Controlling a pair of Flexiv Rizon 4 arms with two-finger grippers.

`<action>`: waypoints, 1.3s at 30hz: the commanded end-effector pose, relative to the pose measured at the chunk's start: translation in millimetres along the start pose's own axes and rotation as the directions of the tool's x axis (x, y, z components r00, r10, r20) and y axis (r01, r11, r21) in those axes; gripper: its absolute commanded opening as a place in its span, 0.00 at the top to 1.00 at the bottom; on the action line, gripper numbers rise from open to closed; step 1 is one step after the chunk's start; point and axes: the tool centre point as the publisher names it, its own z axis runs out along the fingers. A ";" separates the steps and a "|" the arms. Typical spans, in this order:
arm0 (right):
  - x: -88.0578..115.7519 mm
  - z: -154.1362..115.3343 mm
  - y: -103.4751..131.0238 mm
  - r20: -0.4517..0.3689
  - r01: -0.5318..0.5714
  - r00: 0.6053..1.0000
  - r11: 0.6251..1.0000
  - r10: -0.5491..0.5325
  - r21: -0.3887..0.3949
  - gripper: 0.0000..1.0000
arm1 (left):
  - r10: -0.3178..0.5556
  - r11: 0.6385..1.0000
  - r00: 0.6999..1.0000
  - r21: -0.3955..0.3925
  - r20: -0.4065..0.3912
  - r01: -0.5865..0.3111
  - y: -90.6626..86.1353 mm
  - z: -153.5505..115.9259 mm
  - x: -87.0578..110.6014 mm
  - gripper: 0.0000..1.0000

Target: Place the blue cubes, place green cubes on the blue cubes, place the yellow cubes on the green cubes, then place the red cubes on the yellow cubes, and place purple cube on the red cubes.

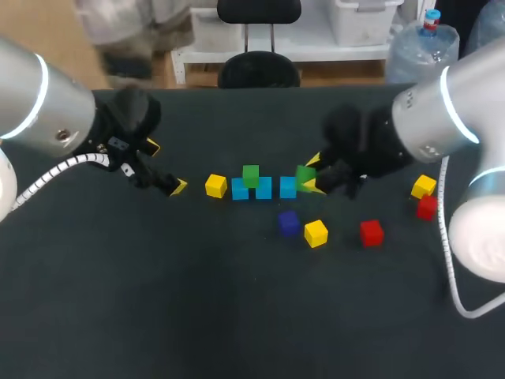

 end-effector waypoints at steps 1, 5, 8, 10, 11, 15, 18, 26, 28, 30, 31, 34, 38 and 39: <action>4.7 0.0 -13.5 0.015 0.009 1.000 0.946 -0.005 -0.325 1.00 | 0.002 1.000 1.000 0.003 0.005 -0.002 0.8 -0.4 1.3 0.00; 8.2 3.8 -23.3 0.004 0.052 0.999 0.933 -0.054 -0.357 1.00 | 0.002 1.000 1.000 0.003 0.005 -0.002 0.8 -0.4 1.3 0.00; 9.4 6.7 -30.0 -0.003 0.077 0.996 0.924 -0.084 -0.374 1.00 | 0.002 1.000 1.000 0.003 0.005 -0.002 0.8 -0.4 1.3 0.00; 10.0 9.0 -33.5 -0.001 0.085 0.996 0.917 -0.093 -0.390 1.00 | 0.002 1.000 1.000 0.003 0.005 -0.002 0.8 -0.4 1.3 0.00; 10.3 10.2 -34.4 0.003 0.099 0.994 0.915 -0.106 -0.391 1.00 | 0.002 1.000 1.000 0.003 0.005 -0.002 0.8 -0.4 1.3 0.00; 10.6 16.2 -37.5 0.010 0.111 0.993 0.904 -0.117 -0.413 1.00 | 0.002 1.000 1.000 0.003 0.005 -0.002 0.8 -0.4 1.3 0.00; 10.4 22.0 -38.7 0.010 0.100 0.994 0.897 -0.106 -0.432 1.00 | 0.002 1.000 1.000 0.003 0.005 -0.002 0.8 -0.4 1.3 0.00; 4.7 37.4 -37.4 -0.006 0.096 0.994 0.894 -0.110 -0.438 1.00 | 0.002 1.000 1.000 0.003 0.005 -0.002 0.8 -0.4 1.3 0.00; 2.7 40.9 -37.6 -0.020 0.091 0.994 0.898 -0.110 -0.430 1.00 | 0.002 1.000 1.000 0.003 0.005 -0.002 0.8 -0.4 1.3 0.00; 2.3 43.3 -38.0 -0.026 0.089 0.994 0.900 -0.110 -0.427 1.00 | 0.002 1.000 1.000 0.003 0.005 -0.002 0.8 -0.4 1.3 0.00; 1.7 44.9 -38.4 -0.034 0.087 0.993 0.904 -0.111 -0.418 1.00 | 0.002 1.000 1.000 0.003 0.005 -0.002 0.8 -0.4 1.3 0.00; 0.8 48.8 -39.5 -0.053 0.078 0.993 0.914 -0.108 -0.398 1.00 | 0.002 1.000 1.000 0.003 0.005 -0.002 0.8 -0.4 1.3 0.00; -0.2 53.1 -39.7 -0.076 0.064 0.992 0.925 -0.100 -0.374 1.00 | 0.002 1.000 1.000 0.003 0.005 -0.002 0.8 -0.4 1.3 0.00; -0.4 54.3 -39.3 -0.078 0.065 0.992 0.927 -0.100 -0.370 1.00 | 0.002 1.000 1.000 0.003 0.005 -0.002 0.8 -0.4 1.3 0.00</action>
